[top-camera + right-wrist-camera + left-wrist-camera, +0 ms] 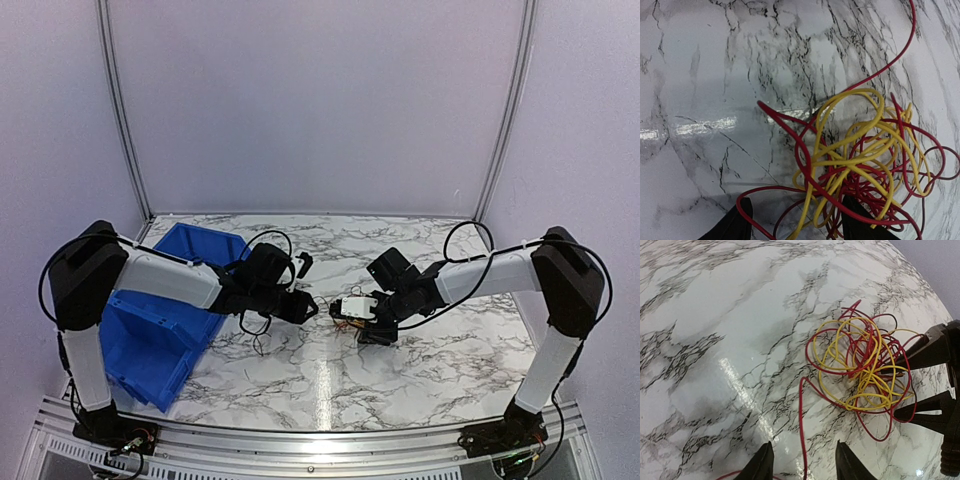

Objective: Untangle the cables

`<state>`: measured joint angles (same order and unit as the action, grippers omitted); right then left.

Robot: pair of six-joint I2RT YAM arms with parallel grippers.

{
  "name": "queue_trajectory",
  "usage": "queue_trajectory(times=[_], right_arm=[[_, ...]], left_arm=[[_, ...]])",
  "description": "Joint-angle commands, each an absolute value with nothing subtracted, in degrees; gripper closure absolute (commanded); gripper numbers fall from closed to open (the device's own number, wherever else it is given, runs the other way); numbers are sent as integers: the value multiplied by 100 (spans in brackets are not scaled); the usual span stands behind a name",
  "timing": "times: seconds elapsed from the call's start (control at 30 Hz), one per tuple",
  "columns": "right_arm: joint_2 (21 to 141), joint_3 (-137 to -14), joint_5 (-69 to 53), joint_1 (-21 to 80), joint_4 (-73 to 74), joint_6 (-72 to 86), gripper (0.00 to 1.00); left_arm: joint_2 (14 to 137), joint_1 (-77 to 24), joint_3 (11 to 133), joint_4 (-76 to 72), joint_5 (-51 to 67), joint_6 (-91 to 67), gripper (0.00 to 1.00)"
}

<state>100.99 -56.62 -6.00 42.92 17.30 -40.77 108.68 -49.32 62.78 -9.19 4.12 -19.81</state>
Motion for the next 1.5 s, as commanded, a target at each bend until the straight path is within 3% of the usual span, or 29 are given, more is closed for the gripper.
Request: queue_trajectory(times=[0.0,0.13,0.2,0.27,0.43,0.5,0.9,1.3,1.47], right_arm=[[10217,-5599,-448,4338,1696,-4092,39],[10271,-5612,-448,4328,1713,-4074,39],[10310,-5624,-463,4310,1749,-4065,41],[10371,-5654,-497,4298,1812,-4072,46],[10561,-5770,-763,4281,2174,-4172,78],[10639,-5829,-788,4283,2255,-4143,84],[10915,-5939,-644,4263,2398,-4096,91],[11011,-5968,-520,4255,2452,-4087,89],[10971,-5959,-472,4241,2435,-4087,83]], left_arm=[[11198,-4901,6685,-1047,854,-1924,64],[11091,-4865,6721,-934,767,-1905,91],[10842,-4860,6653,-800,661,-1840,99],[10450,-4868,6486,-687,486,-1769,100],[9113,-4860,6057,-410,-192,-1609,100],[8526,-4860,5970,-218,-540,-1572,100],[5362,-4861,6389,1211,-2664,-943,100],[5013,-4861,8318,2787,-4152,199,100],[4981,-4868,8455,3070,-4253,227,100]])
